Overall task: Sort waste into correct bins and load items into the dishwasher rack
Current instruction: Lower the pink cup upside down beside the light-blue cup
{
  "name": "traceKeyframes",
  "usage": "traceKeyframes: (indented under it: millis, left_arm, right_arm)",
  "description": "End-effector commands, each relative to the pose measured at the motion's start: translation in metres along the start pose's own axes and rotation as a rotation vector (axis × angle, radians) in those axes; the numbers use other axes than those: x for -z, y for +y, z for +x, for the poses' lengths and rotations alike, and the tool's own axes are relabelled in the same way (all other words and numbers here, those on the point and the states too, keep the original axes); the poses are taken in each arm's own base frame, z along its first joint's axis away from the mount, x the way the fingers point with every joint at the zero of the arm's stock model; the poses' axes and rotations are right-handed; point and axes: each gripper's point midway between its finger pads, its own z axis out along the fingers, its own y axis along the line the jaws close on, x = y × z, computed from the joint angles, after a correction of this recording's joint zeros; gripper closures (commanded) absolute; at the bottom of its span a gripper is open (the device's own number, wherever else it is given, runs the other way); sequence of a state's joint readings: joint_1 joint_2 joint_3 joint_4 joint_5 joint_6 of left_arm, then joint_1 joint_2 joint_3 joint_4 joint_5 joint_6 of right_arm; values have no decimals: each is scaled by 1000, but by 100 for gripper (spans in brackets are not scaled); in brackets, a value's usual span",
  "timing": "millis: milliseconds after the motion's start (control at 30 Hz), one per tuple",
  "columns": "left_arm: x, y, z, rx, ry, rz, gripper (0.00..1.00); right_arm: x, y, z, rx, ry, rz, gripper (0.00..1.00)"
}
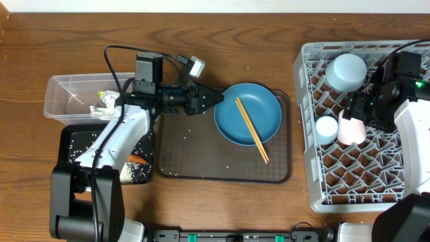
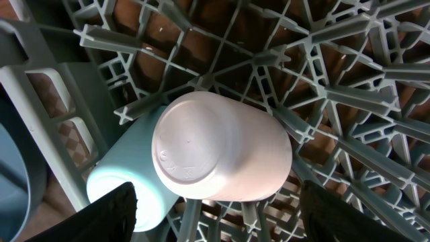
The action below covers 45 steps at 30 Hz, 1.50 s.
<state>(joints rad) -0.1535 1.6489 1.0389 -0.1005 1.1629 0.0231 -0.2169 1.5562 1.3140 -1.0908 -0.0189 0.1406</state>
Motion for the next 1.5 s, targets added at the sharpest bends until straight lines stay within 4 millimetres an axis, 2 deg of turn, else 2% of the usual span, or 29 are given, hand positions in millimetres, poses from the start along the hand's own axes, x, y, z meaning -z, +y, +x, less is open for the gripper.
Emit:
traceKeyframes:
  millis: [0, 100, 267, 400, 500, 767, 833, 933, 967, 1167, 1467]
  left_arm:
    - [-1, 0, 2, 0, 3, -3, 64]
    - [-1, 0, 2, 0, 3, -3, 64]
    - [-1, 0, 2, 0, 3, -3, 64]
    - [-1, 0, 2, 0, 3, -3, 64]
    - [-1, 0, 2, 0, 3, -4, 64]
    - [-1, 0, 2, -1, 3, -4, 64]
    - [-1, 0, 2, 0, 3, -4, 64]
    - [-1, 0, 2, -1, 3, -4, 64]
    - [-1, 0, 2, 0, 3, -4, 64]
    - [-1, 0, 2, -1, 3, -4, 64]
    - [-1, 0, 2, 0, 3, -4, 64]
  right_arm:
    - [2, 2, -4, 17, -9, 4, 23]
    - [2, 3, -4, 13, -11, -1, 23]
    - [3, 10, -28, 4, -105, -37, 23]
    - [1, 16, -32, -16, -116, -67, 23]
    - [-7, 19, -30, -7, -92, -66, 22]
    - [-46, 31, -28, 26, -14, -59, 19]
    - [-54, 30, -24, 33, 15, -49, 20]
    - [-57, 27, -15, 47, 57, -32, 35]
    - [-56, 23, -12, 46, 69, -15, 37]
    - [-41, 3, 9, 38, 133, 82, 38]
    - [-36, 0, 21, 31, 176, 94, 34]
